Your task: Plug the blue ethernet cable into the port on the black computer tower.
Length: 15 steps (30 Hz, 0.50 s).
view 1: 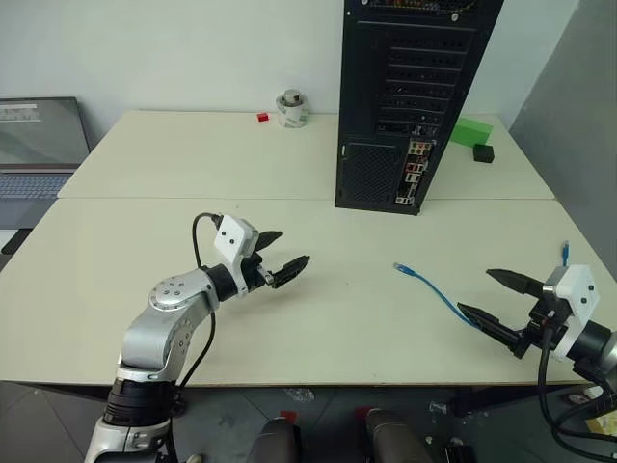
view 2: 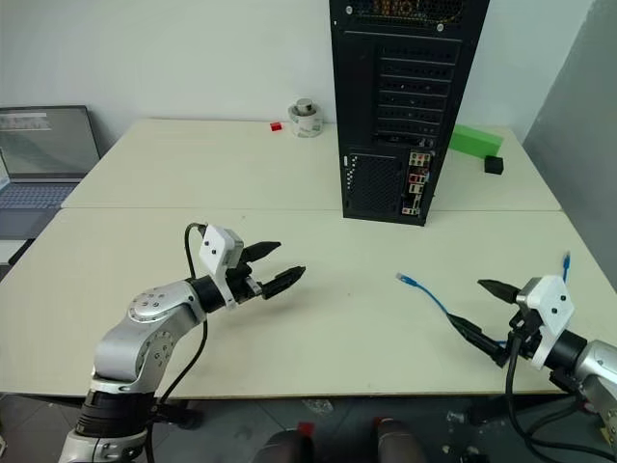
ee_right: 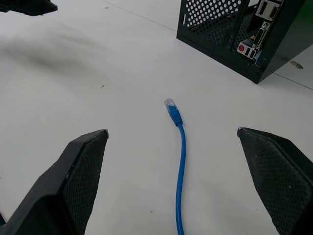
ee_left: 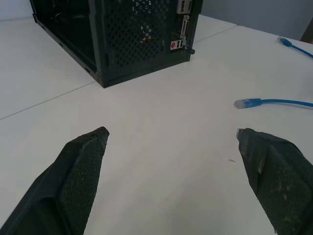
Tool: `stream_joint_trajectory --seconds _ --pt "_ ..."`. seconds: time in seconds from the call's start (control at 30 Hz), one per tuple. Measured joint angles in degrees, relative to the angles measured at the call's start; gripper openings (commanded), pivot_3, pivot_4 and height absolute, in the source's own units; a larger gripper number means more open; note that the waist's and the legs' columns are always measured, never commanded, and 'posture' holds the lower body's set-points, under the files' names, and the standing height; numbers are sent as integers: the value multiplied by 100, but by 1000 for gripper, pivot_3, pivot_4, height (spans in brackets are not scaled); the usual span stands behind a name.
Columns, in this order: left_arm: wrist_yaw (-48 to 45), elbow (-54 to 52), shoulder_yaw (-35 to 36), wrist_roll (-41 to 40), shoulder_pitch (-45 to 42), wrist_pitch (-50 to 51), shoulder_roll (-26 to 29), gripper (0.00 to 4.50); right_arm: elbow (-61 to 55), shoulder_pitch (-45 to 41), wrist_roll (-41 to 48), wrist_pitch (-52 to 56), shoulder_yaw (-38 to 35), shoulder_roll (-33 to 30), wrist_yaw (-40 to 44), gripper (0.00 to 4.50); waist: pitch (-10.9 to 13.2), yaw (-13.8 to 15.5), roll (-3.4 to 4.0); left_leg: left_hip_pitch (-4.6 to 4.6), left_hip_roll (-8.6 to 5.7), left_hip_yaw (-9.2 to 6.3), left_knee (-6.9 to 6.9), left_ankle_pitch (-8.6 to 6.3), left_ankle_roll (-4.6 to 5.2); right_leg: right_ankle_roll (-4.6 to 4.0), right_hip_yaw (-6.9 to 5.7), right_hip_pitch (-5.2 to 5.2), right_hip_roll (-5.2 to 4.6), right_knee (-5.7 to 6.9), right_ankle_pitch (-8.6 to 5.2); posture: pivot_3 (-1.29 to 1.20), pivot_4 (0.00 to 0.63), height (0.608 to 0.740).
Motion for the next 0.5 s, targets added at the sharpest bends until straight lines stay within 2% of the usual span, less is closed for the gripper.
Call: stream_joint_trajectory --seconds 0.5 --pt "109 -402 -3 -232 48 517 152 4470 154 -463 -22 14 318 6 78 4500 1 0 -1 -1 0 0 1 0 0 1 -1 0 1 0 0 0 150 740"
